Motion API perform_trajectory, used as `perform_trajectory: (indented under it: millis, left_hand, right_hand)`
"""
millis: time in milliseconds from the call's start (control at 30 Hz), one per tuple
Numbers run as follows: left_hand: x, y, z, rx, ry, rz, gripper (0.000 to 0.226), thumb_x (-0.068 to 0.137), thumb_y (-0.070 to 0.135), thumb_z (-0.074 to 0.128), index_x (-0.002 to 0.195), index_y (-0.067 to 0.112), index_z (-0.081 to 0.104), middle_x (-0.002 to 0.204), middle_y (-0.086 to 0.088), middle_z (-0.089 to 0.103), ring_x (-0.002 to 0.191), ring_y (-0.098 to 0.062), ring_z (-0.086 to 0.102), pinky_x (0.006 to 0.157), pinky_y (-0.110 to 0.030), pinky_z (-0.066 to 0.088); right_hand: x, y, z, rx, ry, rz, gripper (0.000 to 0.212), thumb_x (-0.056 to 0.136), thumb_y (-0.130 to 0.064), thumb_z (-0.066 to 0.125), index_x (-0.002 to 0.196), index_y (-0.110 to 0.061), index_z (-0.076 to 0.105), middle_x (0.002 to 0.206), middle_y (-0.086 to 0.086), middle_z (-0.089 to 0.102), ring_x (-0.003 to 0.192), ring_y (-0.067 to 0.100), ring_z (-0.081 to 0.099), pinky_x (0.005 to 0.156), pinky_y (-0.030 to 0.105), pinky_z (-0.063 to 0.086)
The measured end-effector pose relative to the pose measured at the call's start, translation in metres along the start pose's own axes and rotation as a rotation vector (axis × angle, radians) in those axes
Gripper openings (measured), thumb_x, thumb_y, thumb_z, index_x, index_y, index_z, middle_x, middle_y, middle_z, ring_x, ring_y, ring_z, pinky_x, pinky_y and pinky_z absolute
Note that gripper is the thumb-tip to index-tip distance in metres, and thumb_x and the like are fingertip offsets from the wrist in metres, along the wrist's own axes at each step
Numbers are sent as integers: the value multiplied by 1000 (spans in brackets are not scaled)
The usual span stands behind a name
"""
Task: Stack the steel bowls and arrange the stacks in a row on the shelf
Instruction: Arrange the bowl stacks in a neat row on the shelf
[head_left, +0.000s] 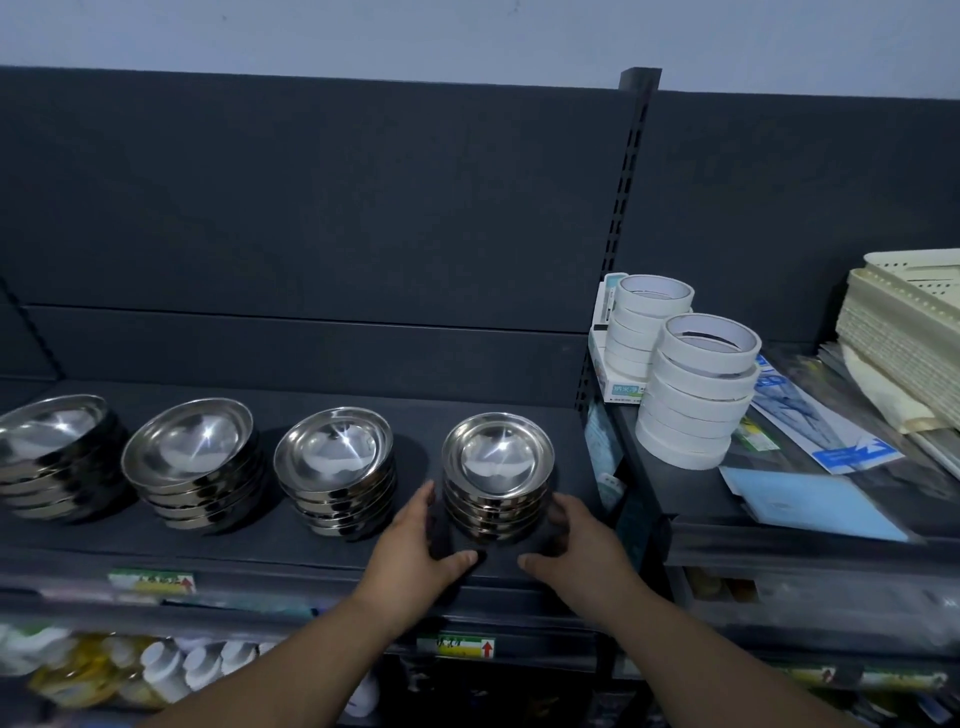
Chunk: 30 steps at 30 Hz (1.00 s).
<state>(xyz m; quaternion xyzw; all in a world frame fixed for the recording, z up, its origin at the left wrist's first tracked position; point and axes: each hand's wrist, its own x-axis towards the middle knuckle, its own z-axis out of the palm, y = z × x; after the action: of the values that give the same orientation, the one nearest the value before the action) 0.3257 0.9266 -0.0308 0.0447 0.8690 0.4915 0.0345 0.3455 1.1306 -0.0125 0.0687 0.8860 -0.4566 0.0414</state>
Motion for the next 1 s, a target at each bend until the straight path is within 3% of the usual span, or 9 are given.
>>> perform_trajectory:
  millis: [100, 200, 267, 367, 567, 667, 767, 900, 1000]
  left_hand:
    - [-24, -7, -6, 95, 69, 10, 77, 72, 32, 80, 139, 19, 44, 137, 0, 51, 124, -12, 51, 106, -33, 43]
    - [-44, -15, -20, 168, 162, 4, 50, 77, 28, 76, 124, 20, 59, 116, 5, 60, 101, -5, 60, 89, -7, 43]
    - [-49, -21, -35, 172, 255, -42, 37, 78, 23, 76, 113, 17, 64, 103, 3, 64, 84, -2, 60, 75, -1, 38]
    - [-47, -32, -63, 146, 388, -136, 32, 77, 22, 76, 105, 13, 63, 101, -6, 67, 90, -17, 63, 80, -21, 43]
    - [-38, -57, -110, 64, 471, -263, 45, 74, 24, 78, 109, 10, 53, 109, -9, 60, 93, -22, 56, 81, -30, 44]
    - [-41, -75, -134, -10, 558, -348, 49, 70, 23, 82, 103, 6, 50, 108, -13, 59, 96, -28, 56, 83, -35, 47]
    - [-39, -90, -163, -38, 628, -367, 65, 66, 20, 84, 117, 0, 48, 121, -19, 52, 112, -35, 52, 93, -41, 45]
    - [-30, -102, -192, -109, 550, -306, 102, 68, 22, 85, 146, 6, 22, 150, -17, 26, 137, -31, 30, 110, -41, 32]
    - [-17, -118, -206, -144, 437, -235, 118, 61, 25, 89, 150, 14, 14, 152, -12, 27, 138, -27, 33, 113, -41, 32]
  right_hand:
    - [-10, -2, 5, -69, 69, 23, 47, 73, -26, 83, 112, -16, 58, 108, -1, 63, 100, 12, 60, 92, 25, 48]
    - [-24, -9, 14, -76, 67, -32, 26, 75, -28, 81, 91, -19, 63, 87, -8, 64, 82, 7, 61, 80, 19, 50]
    - [-31, -16, 24, -55, -25, -67, 28, 75, -27, 81, 98, -18, 67, 88, -11, 63, 81, 4, 61, 74, 11, 49]
    - [-36, -32, 41, -33, -175, -126, 48, 78, -22, 79, 122, -14, 61, 112, -1, 62, 97, 8, 60, 78, 8, 46]
    - [-28, -69, 81, -28, -216, -108, 89, 78, -28, 79, 150, -15, 28, 149, 5, 43, 132, 17, 46, 105, 27, 42]
    - [-23, -86, 105, 41, -150, -93, 97, 75, -29, 82, 151, -15, 23, 140, -6, 47, 121, 8, 48, 102, 24, 42]
    - [-18, -99, 131, 113, -45, -104, 98, 68, -28, 86, 146, -19, 27, 124, -13, 47, 117, 5, 47, 99, 23, 40]
    - [-8, -114, 167, 122, 184, -119, 119, 50, -43, 88, 147, -26, 22, 146, -4, 42, 134, 15, 42, 111, 39, 39]
    - [-2, -124, 184, 166, 314, -110, 127, 45, -39, 92, 148, -25, 19, 148, 1, 37, 134, 18, 39, 112, 38, 37]
